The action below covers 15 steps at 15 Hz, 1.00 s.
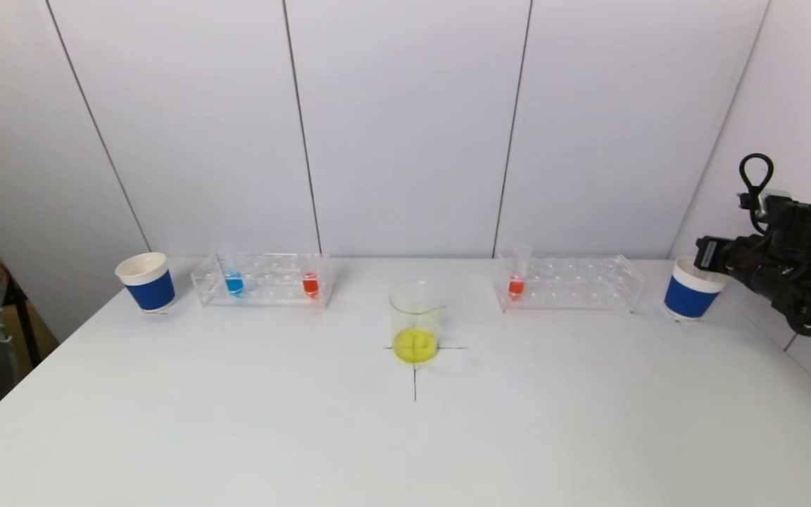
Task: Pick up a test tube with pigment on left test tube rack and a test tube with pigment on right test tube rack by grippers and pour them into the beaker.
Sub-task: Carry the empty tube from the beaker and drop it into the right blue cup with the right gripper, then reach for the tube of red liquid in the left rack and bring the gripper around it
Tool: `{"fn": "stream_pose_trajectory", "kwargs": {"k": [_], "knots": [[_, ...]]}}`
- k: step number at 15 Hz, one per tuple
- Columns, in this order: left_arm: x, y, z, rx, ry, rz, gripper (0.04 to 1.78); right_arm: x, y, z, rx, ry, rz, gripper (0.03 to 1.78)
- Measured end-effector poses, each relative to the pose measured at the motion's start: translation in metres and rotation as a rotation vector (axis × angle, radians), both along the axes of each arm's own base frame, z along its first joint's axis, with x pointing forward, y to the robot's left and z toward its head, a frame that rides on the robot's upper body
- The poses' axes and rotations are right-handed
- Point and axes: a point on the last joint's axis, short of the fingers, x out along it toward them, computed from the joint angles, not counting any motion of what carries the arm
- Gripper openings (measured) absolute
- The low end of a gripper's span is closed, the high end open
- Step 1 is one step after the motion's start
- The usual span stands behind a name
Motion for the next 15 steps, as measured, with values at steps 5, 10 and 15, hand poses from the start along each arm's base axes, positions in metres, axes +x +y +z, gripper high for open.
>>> {"fn": "stream_pose_trajectory", "kwargs": {"k": [5, 10, 15], "knots": [[0.000, 0.000, 0.000, 0.000, 0.000, 0.000, 1.76, 0.000, 0.000, 0.000, 0.000, 0.001, 0.000, 1.21], [0.000, 0.000, 0.000, 0.000, 0.000, 0.000, 1.76, -0.001, 0.000, 0.001, 0.000, 0.000, -0.002, 1.73], [0.000, 0.000, 0.000, 0.000, 0.000, 0.000, 1.76, -0.008, 0.004, 0.016, -0.008, -0.028, 0.005, 1.76]]}}
